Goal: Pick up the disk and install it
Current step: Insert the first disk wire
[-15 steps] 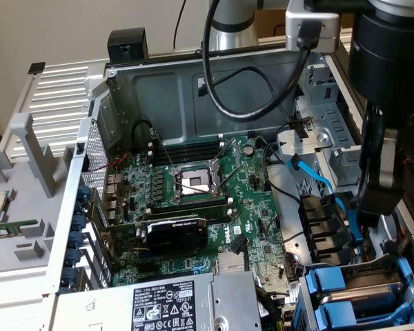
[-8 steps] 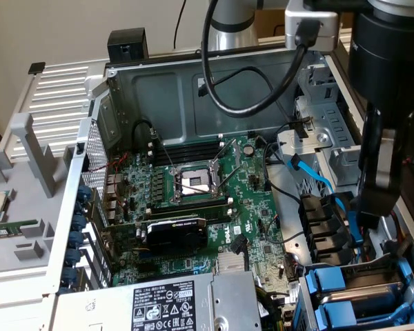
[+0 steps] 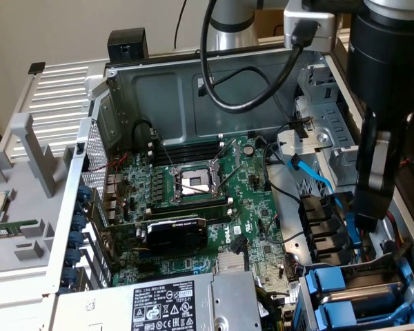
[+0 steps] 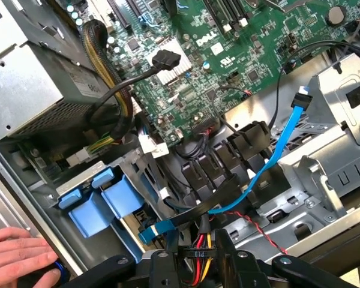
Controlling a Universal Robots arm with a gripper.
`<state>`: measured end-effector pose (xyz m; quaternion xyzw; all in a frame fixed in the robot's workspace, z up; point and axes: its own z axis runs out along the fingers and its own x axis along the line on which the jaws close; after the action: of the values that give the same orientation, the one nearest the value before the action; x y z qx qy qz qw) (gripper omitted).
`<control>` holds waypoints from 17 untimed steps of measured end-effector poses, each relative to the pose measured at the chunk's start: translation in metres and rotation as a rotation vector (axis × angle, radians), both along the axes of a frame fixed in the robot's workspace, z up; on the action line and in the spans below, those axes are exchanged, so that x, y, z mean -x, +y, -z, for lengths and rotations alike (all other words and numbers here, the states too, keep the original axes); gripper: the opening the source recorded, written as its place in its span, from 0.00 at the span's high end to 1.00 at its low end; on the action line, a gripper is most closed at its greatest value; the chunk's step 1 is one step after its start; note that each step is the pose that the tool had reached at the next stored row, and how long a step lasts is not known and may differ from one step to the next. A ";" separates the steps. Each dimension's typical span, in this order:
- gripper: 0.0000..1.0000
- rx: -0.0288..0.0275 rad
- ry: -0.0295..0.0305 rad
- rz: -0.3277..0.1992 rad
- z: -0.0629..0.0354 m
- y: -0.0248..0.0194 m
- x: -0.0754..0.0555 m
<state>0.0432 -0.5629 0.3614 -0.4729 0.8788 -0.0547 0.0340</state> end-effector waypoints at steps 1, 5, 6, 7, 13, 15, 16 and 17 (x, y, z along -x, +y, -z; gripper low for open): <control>0.65 -0.0002 0.0000 0.008 0.0006 0.0000 0.000; 0.65 -0.0004 -0.0001 0.052 0.0011 -0.0001 0.000; 0.65 -0.0004 -0.0001 0.066 0.0011 -0.0001 0.000; 0.65 -0.0003 -0.0001 0.080 0.0011 0.0000 0.000; 0.65 -0.0004 -0.0001 0.112 0.0011 0.0026 0.000; 0.65 -0.0004 -0.0001 0.113 0.0012 0.0042 0.000; 0.65 -0.0005 -0.0001 0.117 0.0014 0.0045 0.000; 0.65 -0.0003 -0.0001 0.121 0.0015 0.0048 0.000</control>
<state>0.0430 -0.5581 0.3599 -0.4191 0.9057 -0.0565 0.0307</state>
